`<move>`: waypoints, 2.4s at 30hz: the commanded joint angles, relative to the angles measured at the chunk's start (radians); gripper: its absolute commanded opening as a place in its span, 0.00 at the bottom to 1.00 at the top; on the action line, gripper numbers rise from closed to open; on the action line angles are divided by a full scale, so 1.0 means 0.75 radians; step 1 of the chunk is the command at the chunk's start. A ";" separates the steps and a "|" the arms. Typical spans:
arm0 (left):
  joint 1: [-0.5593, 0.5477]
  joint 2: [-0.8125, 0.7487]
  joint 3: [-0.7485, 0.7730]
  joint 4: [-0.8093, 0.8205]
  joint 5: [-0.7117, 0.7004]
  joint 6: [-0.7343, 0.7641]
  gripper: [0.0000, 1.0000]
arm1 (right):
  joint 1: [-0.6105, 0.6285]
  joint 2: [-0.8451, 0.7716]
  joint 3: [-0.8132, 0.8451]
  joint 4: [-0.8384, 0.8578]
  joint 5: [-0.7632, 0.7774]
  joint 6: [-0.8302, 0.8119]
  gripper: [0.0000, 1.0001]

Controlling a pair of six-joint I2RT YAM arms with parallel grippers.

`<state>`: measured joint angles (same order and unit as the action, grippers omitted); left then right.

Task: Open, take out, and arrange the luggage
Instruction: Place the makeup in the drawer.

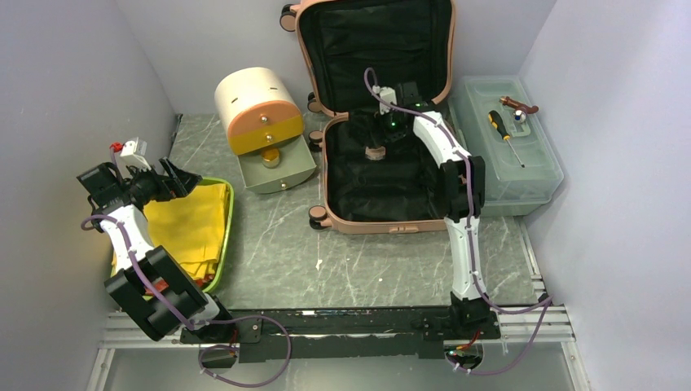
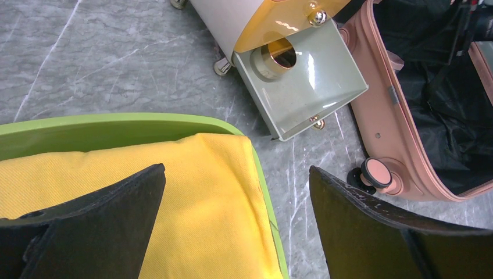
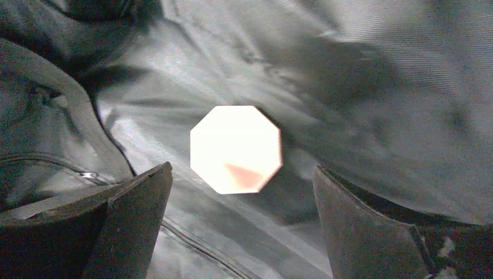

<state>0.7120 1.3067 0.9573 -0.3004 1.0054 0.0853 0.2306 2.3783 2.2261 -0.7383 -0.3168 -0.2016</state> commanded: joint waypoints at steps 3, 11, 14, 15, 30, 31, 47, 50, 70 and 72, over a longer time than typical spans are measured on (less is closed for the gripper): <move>0.002 -0.003 0.002 0.017 0.029 0.001 0.99 | -0.006 0.095 0.086 -0.043 -0.187 0.137 0.95; 0.002 -0.008 0.000 0.018 0.027 0.003 0.99 | -0.013 0.141 0.077 -0.002 -0.148 0.174 0.91; 0.001 -0.002 0.000 0.018 0.028 0.005 0.99 | -0.017 0.124 0.059 0.024 -0.164 0.185 0.91; 0.002 -0.002 0.000 0.018 0.028 0.005 0.99 | -0.025 0.116 0.053 0.039 -0.176 0.195 0.91; 0.001 0.002 -0.002 0.020 0.025 0.009 0.99 | 0.011 0.153 0.072 0.105 -0.159 0.202 0.79; 0.002 0.003 -0.002 0.020 0.025 0.008 0.99 | 0.015 0.145 0.053 0.118 -0.147 0.199 0.76; 0.002 0.008 -0.002 0.020 0.026 0.007 0.99 | 0.039 -0.003 -0.029 0.166 -0.204 0.083 0.39; 0.001 0.011 -0.002 0.022 0.027 0.005 0.99 | 0.042 -0.093 -0.082 0.196 -0.274 0.042 0.39; 0.002 -0.002 0.001 0.023 0.036 -0.010 0.99 | 0.429 -0.214 0.131 0.046 -0.360 -0.199 0.39; 0.002 -0.009 0.000 0.022 0.036 -0.008 0.99 | 0.474 -0.175 0.198 0.050 -0.335 -0.197 0.39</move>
<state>0.7120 1.3090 0.9573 -0.3000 1.0058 0.0849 0.5442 2.2196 2.2566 -0.7071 -0.5766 -0.3248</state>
